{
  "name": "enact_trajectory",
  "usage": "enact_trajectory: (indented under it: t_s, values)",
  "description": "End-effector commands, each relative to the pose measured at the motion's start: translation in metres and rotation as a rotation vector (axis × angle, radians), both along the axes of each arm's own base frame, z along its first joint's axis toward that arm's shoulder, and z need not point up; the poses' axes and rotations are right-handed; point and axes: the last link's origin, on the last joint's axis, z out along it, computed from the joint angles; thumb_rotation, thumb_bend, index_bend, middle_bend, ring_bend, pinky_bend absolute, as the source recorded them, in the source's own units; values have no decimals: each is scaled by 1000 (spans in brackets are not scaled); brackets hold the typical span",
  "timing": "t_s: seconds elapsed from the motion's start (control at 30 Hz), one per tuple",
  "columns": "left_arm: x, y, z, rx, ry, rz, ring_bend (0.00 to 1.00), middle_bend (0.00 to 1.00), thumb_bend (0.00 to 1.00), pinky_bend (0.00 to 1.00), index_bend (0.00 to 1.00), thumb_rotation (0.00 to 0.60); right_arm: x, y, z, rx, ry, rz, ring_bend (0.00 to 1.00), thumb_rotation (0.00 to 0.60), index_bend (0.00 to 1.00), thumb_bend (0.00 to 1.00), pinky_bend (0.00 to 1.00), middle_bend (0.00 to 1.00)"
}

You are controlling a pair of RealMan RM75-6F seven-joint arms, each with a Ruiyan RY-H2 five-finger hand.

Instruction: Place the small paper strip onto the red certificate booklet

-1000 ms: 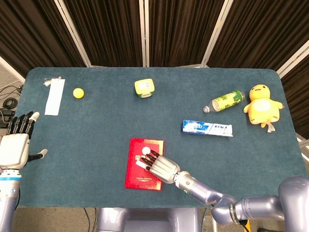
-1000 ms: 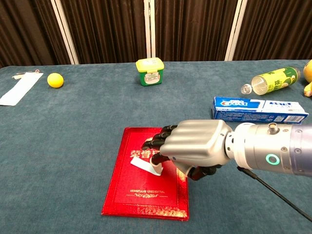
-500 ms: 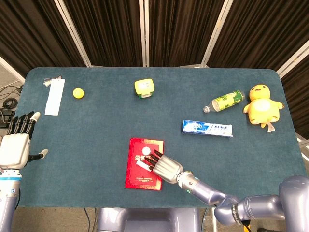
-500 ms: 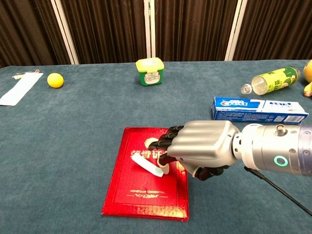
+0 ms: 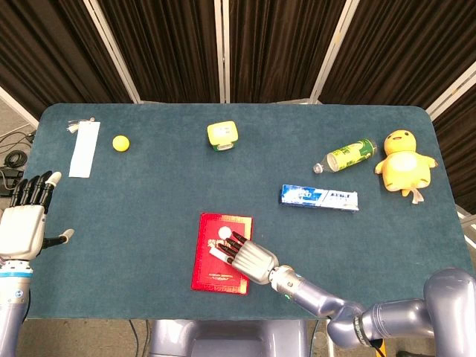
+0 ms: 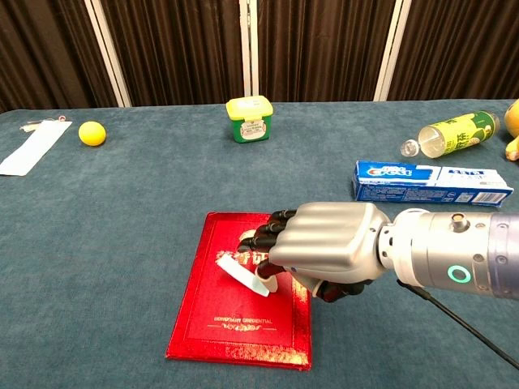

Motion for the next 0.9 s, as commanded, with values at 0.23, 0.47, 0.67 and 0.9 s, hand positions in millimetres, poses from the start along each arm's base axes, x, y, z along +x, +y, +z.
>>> enact_trajectory:
  t_s: [0.23, 0.47, 0.67, 0.9]
  values:
    - [0, 0, 0, -4, -1, 2, 0, 0, 0, 0, 0, 600, 12, -8, 13, -39, -46, -10, 0, 600, 342, 956, 0, 0]
    - [1, 0, -1, -6, -1, 0, 0, 0, 0, 0, 0, 600, 13, -3, 7, -22, -32, 5, 0, 600, 343, 956, 0, 0]
    - [1, 0, 1, -3, -8, -2, 0, 0, 0, 0, 0, 600, 11, 3, -4, -11, -7, 20, 0, 600, 344, 956, 0, 0]
    - [1, 0, 3, -2, -13, -4, 0, 0, 0, 0, 0, 600, 10, 4, -6, -12, 3, 22, 0, 600, 348, 956, 0, 0]
